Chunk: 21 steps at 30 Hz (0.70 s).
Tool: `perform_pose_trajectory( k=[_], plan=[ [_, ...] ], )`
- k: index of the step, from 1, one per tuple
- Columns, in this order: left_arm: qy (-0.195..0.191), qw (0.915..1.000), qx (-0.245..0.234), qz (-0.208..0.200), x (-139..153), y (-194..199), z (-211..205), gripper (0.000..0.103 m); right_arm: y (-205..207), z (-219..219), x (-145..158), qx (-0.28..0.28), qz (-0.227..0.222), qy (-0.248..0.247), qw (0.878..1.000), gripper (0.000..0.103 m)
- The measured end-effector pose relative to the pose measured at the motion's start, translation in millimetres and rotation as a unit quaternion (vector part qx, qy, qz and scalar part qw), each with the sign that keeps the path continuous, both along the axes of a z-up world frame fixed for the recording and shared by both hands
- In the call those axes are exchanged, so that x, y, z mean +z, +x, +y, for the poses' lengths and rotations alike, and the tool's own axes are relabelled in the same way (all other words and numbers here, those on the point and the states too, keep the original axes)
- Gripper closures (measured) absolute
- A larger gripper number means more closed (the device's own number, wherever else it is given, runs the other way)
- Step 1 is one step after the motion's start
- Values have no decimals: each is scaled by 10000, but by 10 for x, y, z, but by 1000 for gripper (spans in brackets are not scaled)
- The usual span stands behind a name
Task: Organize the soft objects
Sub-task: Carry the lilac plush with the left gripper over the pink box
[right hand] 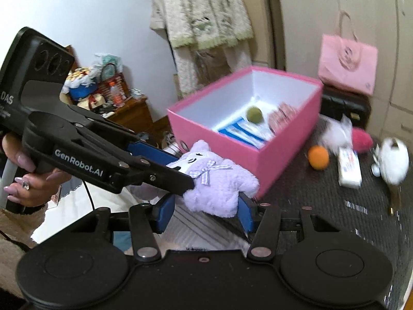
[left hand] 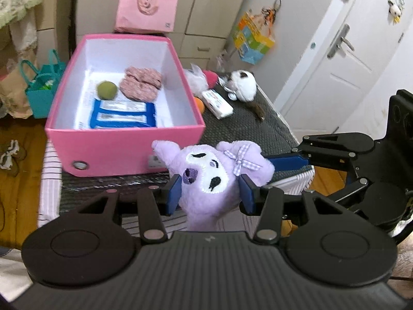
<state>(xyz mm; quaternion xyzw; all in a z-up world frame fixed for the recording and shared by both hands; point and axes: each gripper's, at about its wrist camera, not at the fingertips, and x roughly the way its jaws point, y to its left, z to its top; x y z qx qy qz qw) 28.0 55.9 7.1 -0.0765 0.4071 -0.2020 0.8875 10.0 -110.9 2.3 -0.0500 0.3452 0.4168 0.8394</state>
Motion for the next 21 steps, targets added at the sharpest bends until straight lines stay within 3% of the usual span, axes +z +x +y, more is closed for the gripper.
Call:
perform_pose_trajectory(
  k=[10,21],
  plan=[
    [139,9978,387,-517,289,210,315,56,355,321,297,253,-311,108,9991,45],
    [-125,9966,595,-549,204,1103,628,56,1098,603,272,97,-550,156,9983,46]
  ],
)
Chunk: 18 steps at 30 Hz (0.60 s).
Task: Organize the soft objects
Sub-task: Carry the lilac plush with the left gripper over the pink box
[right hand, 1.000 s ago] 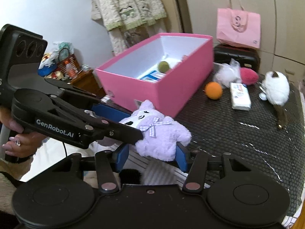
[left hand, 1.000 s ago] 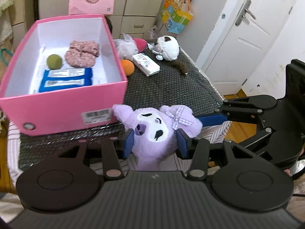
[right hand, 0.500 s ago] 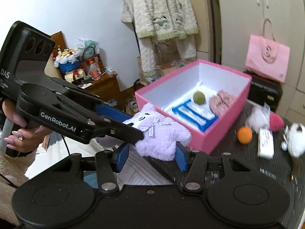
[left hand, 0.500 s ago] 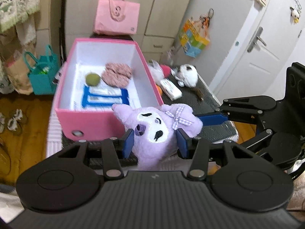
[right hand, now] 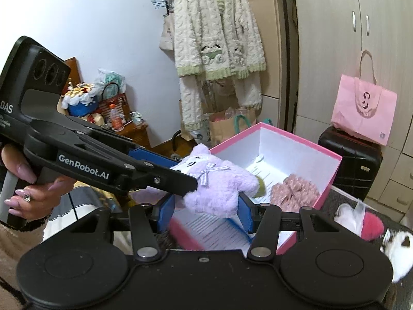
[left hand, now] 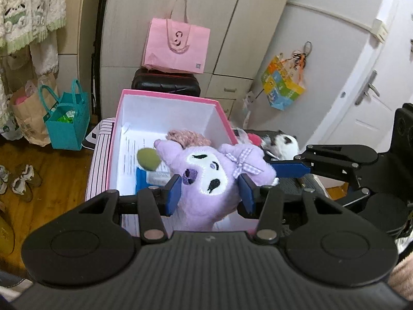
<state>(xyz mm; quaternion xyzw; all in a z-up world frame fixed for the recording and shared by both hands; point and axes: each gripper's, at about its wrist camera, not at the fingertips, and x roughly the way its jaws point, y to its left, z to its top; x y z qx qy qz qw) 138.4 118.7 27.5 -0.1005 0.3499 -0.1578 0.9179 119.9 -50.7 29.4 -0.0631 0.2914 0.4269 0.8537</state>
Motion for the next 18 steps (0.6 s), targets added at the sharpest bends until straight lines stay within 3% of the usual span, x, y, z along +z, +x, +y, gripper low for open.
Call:
perform_pose_trajectory(
  k=[7,11,18],
  plan=[
    [-28,9998,33,181,-229,713,138,56,634,184,-175,-82,7,-259,9996,47],
    [260,9997,20,-27,-344,951,114,57,865,240,-277,104,-243,-359,9990,47],
    [518,9986,7,48,-457,1369,100,57,1290,332,-395,46,-160,-524,9985,47]
  ],
)
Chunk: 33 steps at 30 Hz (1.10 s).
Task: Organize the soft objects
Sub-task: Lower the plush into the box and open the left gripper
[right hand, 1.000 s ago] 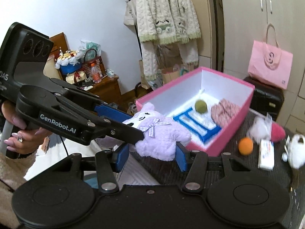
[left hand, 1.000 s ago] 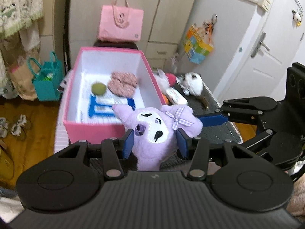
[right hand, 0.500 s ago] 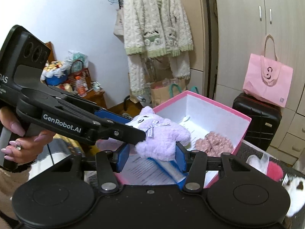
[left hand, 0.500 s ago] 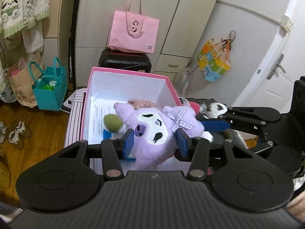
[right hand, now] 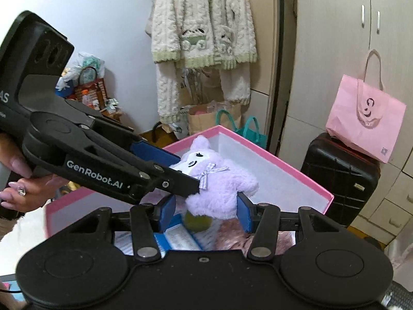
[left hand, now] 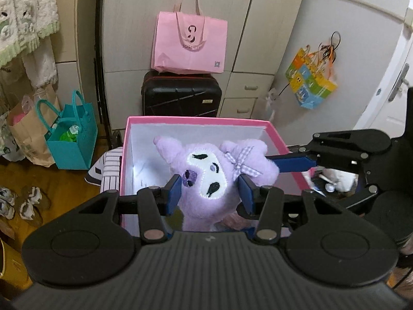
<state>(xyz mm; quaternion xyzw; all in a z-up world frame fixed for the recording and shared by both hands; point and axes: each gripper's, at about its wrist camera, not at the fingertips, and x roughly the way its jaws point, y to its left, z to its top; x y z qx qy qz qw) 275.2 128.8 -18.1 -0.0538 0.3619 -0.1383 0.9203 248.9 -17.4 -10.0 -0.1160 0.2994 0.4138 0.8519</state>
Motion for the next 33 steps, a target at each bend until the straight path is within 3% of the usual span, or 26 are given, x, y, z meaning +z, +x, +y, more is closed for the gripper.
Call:
perform_pose_trajectory(
  k=[7,12,23,33],
  plan=[
    [3,9993,70,368,-182,261,32,56,292,97,-181,-105,320,-205,9992,47],
    [326,9989,148,317,-191,210,-34,52,302,160,-264,-224,212,-434,9986,44],
    [740,9972,-130,-28,279,-474,-31,49,-289,-198,114,-133,-62,-344,9993,44],
    [960,9937,-525,-263,776,-1228,-222,45,-893,-540,585,-111,2,-29,9999,44]
  ],
)
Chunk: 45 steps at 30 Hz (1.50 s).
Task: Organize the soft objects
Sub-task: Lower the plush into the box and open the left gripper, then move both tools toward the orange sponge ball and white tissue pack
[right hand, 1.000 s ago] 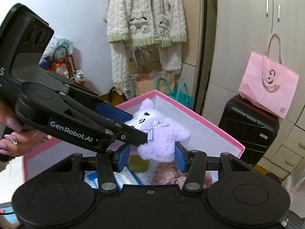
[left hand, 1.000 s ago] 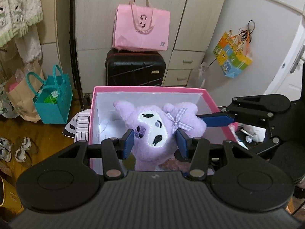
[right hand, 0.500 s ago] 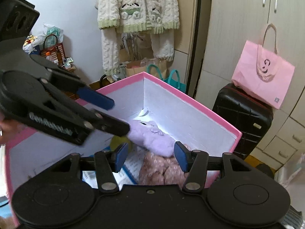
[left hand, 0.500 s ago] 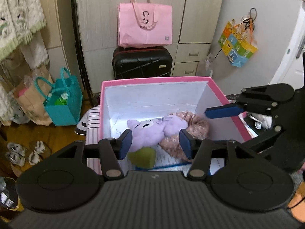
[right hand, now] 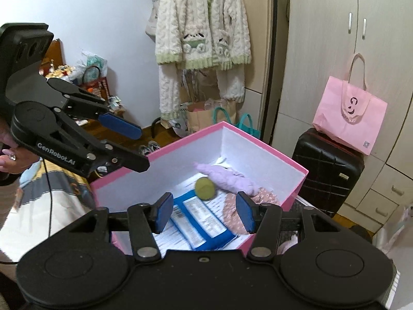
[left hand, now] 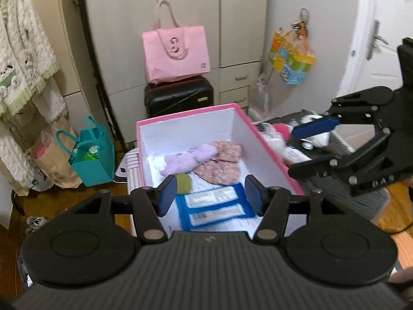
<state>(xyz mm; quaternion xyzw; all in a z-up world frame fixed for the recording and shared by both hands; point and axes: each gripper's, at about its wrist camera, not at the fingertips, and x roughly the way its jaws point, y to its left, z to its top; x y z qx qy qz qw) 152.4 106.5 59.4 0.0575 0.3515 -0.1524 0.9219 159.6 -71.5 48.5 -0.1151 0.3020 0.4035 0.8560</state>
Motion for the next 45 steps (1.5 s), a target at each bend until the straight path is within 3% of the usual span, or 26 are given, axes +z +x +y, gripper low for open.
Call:
perform_pose_trajectory(
  k=[10,26,36,45],
  plan=[
    [117,9975,-666,-205,256,-736,-418,42,-677,-544,317,-272,-475,26,9985,43],
    [131,9857,-1678,107,-96,-1146,-1281,42,-1311,-1249,68,-687,-635,55,9956,42],
    [32,9879,-1546,71,-503,-962,-1647,42,-1310,-1477,-241,-776,-442,166,9959,42],
    [-2,9930,-1178,-113,-794,-646,-1808,43,-917,-1648,-581,-958,-173,385,9945,42]
  ],
)
